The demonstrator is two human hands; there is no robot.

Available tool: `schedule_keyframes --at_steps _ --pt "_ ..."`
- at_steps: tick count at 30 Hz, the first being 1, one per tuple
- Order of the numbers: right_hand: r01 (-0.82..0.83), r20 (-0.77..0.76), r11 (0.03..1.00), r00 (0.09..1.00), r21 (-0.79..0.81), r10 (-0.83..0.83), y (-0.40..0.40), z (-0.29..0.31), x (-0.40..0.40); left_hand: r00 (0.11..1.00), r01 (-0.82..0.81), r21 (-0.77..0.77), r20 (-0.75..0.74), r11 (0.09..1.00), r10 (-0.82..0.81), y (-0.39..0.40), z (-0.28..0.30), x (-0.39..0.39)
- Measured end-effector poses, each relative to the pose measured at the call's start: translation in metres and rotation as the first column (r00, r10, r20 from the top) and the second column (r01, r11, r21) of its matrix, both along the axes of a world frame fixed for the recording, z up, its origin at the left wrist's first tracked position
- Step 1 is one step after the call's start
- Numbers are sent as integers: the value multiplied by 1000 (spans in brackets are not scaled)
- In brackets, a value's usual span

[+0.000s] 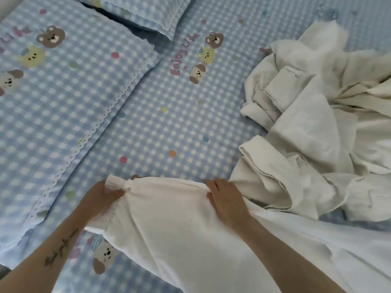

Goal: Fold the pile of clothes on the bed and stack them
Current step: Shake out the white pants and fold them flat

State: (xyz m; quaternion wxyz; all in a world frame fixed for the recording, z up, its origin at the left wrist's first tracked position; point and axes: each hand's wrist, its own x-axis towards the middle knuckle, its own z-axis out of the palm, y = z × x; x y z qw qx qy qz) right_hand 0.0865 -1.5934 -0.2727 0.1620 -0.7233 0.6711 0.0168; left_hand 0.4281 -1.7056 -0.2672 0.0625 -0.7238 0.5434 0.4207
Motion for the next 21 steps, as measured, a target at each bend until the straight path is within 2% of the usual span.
schedule_keyframes --at_steps 2,3,4,5,7,8,10,13,17,19,21 --pt "8 2 988 1000 -155 -8 33 2 -9 967 -23 -121 251 992 53 14 6 -21" --pt "20 21 977 1000 -212 -16 57 3 -16 928 59 -250 371 967 39 25 8 -35" --pt "38 43 965 999 -260 -28 83 2 -24 904 193 -400 428 896 -4 38 15 -52" --pt "79 49 957 996 -278 -68 114 2 -39 903 323 -531 422 783 -87 55 24 -81" --pt "197 5 947 979 -255 -203 179 5 -78 886 463 -653 312 599 -344 103 41 -153" --pt "255 -43 940 962 -226 -271 208 9 -101 834 512 -670 240 537 -496 130 49 -193" --pt "354 -158 925 914 -137 -373 259 17 -145 640 625 -694 193 358 -744 185 52 -264" --pt "484 -303 875 831 -20 -467 312 28 -204 393 742 -631 138 225 -909 240 55 -356" --pt "523 -378 852 794 26 -475 352 28 -260 307 804 -583 243 114 -920 254 50 -441" --pt "530 -361 848 786 -26 -502 356 30 -293 259 860 -506 317 69 -912 253 44 -470" --pt "588 -338 804 742 -87 -579 343 40 -340 242 879 -475 380 37 -892 246 39 -495"
